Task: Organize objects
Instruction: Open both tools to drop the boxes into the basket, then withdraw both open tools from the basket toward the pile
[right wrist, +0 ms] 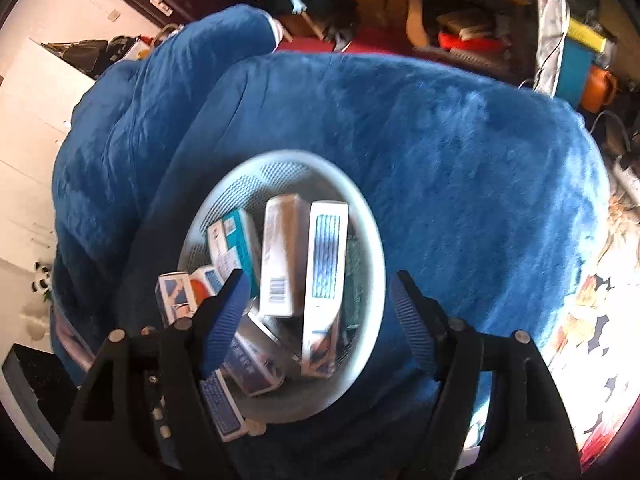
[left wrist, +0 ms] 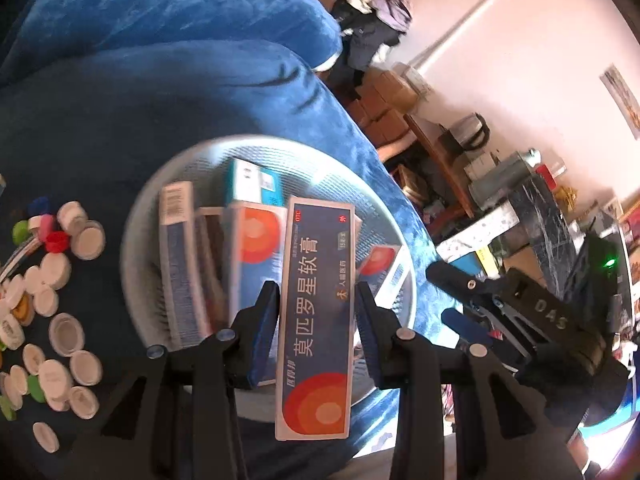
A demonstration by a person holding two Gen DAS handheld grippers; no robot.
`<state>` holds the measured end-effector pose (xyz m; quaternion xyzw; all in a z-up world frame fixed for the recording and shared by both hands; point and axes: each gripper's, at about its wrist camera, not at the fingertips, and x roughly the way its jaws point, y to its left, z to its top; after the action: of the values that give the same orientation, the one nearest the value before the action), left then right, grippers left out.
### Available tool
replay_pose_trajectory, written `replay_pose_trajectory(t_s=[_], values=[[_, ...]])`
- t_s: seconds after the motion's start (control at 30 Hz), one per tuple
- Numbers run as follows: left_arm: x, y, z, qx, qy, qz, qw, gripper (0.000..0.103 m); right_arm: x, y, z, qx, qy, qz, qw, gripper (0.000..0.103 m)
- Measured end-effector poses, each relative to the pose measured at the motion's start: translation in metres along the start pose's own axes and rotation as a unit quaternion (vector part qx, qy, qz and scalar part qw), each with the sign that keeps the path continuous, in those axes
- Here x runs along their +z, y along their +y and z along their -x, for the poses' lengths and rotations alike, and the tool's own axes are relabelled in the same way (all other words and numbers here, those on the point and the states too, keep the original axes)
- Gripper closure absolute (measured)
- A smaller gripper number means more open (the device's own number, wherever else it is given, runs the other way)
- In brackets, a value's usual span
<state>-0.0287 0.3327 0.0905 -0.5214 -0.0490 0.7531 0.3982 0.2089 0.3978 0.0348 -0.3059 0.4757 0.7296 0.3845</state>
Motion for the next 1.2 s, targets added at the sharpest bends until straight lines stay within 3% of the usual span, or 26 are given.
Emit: replay_pose_trajectory(t_s=[0.1, 0.17, 0.23, 0.3, 0.37, 0.43, 0.5, 0.73, 1.2], values=[[0.000, -0.010, -0.013, 0.011, 0.014, -0.019, 0.9997, 0.057, 0.002, 0.004, 0.003, -0.010, -0.014, 0.013, 1.000, 0.023], [-0.001, -0.011, -0.011, 0.022, 0.009, -0.023, 0.9995, 0.014, 0.003, 0.006, 0.002, -0.011, -0.012, 0.020, 1.000, 0.023], [-0.002, -0.008, -0.005, 0.021, -0.001, -0.019, 0.9996, 0.007, 0.003, 0.006, 0.001, -0.015, -0.012, 0.023, 1.000, 0.023], [-0.002, -0.006, 0.000, 0.023, -0.007, -0.016, 0.9996, 0.006, 0.003, 0.006, 0.002, -0.018, -0.013, 0.025, 0.999, 0.022], [-0.002, -0.002, 0.007, 0.037, -0.015, -0.014, 0.9991, 0.002, 0.002, 0.006, 0.002, -0.025, -0.013, 0.030, 0.999, 0.016], [0.000, 0.003, 0.014, 0.053, -0.026, -0.013, 0.9982, 0.000, 0.000, 0.008, 0.002, -0.033, -0.015, 0.037, 0.999, 0.003], [0.000, 0.009, 0.018, 0.068, -0.033, -0.008, 0.9971, 0.000, -0.002, 0.011, 0.003, -0.039, -0.017, 0.049, 0.998, 0.000], [0.000, 0.029, 0.025, 0.084, -0.036, 0.014, 0.9957, 0.000, -0.009, 0.019, -0.001, -0.051, -0.008, 0.081, 0.995, 0.000], [-0.002, 0.040, 0.032, 0.111, -0.043, 0.007, 0.9929, 0.000, -0.017, 0.030, -0.004, -0.076, -0.005, 0.128, 0.989, 0.000]])
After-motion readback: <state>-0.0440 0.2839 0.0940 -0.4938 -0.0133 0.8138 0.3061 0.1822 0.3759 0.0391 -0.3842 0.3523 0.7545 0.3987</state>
